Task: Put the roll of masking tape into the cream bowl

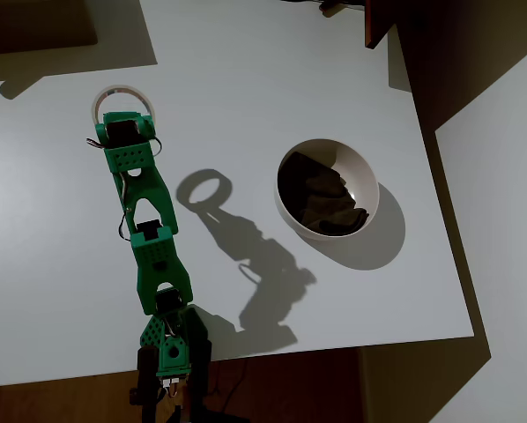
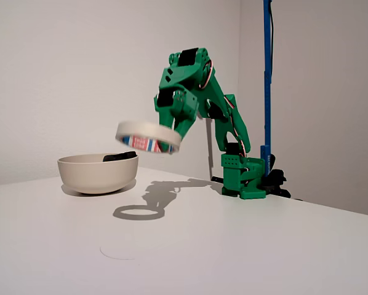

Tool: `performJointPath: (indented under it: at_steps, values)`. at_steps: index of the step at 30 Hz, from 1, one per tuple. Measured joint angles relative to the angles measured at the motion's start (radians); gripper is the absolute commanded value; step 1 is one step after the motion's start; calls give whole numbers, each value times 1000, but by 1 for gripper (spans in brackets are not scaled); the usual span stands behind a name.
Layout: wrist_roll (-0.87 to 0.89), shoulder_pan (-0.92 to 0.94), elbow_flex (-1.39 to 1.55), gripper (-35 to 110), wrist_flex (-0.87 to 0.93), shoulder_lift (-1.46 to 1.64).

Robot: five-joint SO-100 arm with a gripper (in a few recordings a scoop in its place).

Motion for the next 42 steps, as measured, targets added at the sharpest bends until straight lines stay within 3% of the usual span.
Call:
performJointPath:
  at_steps: [13,21,33,42]
  values:
    - [-80,247,-18,-8,14,319]
    - [-170,503,-18,-8,11,433]
    - [-221,922,-18,-8,-92,419]
    - [-278,1166,-18,-8,-132,221]
